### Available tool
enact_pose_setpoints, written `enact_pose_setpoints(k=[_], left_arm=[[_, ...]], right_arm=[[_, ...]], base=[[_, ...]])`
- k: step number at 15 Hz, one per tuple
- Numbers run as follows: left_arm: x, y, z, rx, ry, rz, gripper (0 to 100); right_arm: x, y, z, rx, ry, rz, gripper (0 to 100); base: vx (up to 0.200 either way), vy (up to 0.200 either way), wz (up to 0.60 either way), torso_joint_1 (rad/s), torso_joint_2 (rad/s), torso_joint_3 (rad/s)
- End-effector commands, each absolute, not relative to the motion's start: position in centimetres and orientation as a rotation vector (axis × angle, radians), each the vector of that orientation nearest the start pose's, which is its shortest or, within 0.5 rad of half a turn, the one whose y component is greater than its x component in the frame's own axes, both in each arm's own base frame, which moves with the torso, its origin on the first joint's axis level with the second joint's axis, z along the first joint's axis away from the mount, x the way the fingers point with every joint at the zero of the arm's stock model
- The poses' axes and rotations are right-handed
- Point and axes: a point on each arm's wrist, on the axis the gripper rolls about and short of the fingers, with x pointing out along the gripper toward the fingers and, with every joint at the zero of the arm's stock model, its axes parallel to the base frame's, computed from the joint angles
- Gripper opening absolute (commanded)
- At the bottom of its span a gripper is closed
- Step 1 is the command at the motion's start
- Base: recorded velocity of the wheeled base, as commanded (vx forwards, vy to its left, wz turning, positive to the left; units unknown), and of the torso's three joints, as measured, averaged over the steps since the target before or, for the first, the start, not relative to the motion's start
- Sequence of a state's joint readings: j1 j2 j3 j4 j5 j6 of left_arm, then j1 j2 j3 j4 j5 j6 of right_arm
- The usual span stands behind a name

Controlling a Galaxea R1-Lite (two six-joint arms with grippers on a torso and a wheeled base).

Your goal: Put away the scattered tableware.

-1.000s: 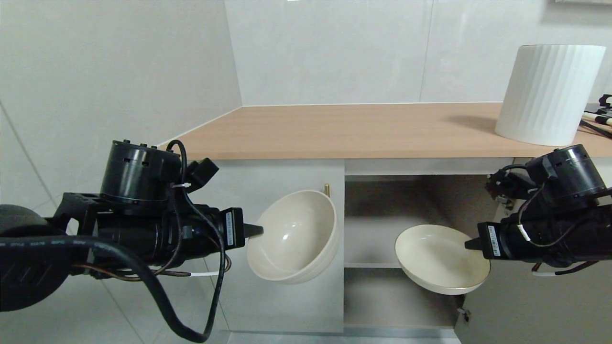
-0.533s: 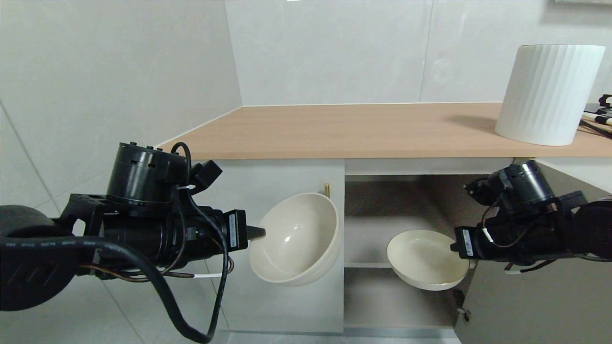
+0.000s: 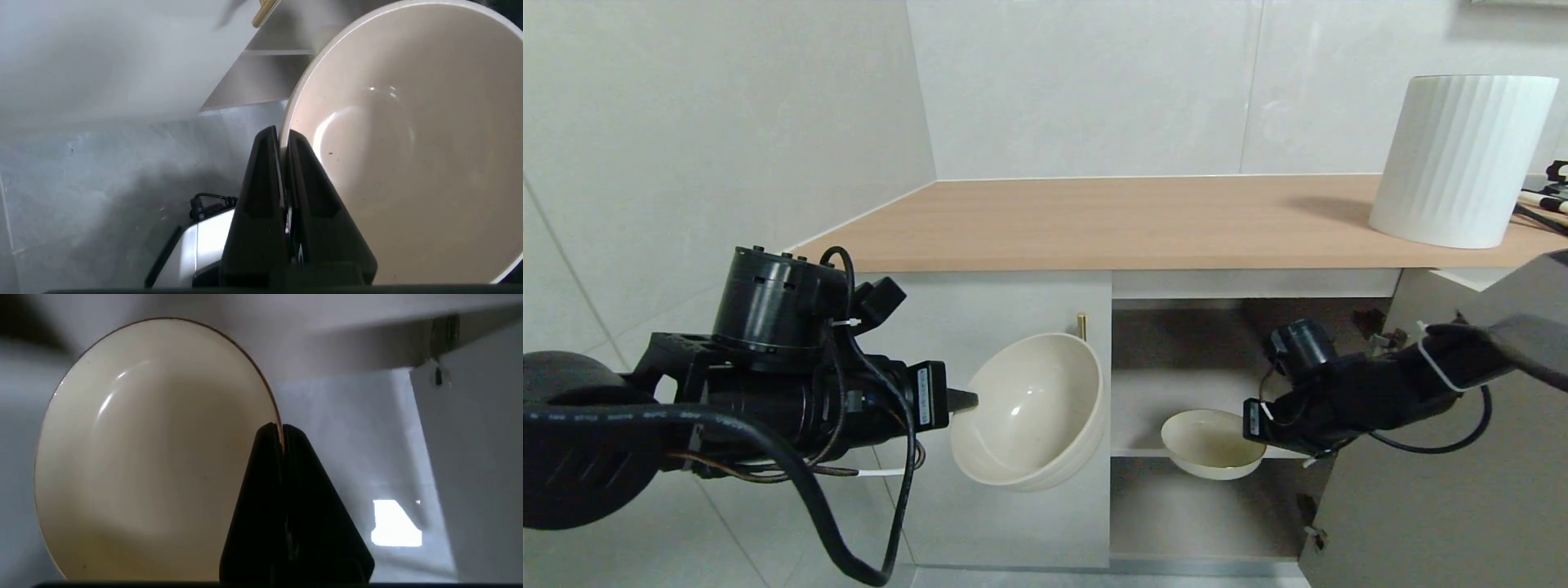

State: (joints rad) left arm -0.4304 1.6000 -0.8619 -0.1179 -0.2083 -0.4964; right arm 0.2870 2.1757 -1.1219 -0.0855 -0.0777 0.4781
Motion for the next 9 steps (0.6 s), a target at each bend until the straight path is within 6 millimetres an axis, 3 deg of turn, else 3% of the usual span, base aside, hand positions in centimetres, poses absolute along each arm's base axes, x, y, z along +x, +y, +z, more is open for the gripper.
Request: enact_pose_setpoints(k=[1, 3, 5, 9], left_arm=[[24.6, -11.8, 17.7, -0.393, 0.77, -0.447, 0], [24.6, -11.9, 17.6, -0.392, 0.775, -0.448, 0], [24.6, -12.0, 17.5, -0.389, 0.778, -0.447, 0], [24.8, -12.1, 17.3, -0.387, 0.787, -0.444, 0]], right_arm=[[39.0, 11.0, 0.8, 0.256, 1.011, -0.105, 0], [39.6, 10.7, -0.3, 0.24, 1.001, -0.159, 0], [40.8, 10.7, -2.8, 0.203, 0.905, -0.274, 0], [42.3, 10.2, -4.4, 0.209, 0.841, -0.3, 0]], base=[[0.0, 0.0, 0.0, 0.0, 0.0, 0.0], [0.0, 0.0, 0.0, 0.0, 0.0, 0.0], [0.0, 0.0, 0.0, 0.0, 0.0, 0.0], [0.0, 0.0, 0.0, 0.0, 0.0, 0.0]])
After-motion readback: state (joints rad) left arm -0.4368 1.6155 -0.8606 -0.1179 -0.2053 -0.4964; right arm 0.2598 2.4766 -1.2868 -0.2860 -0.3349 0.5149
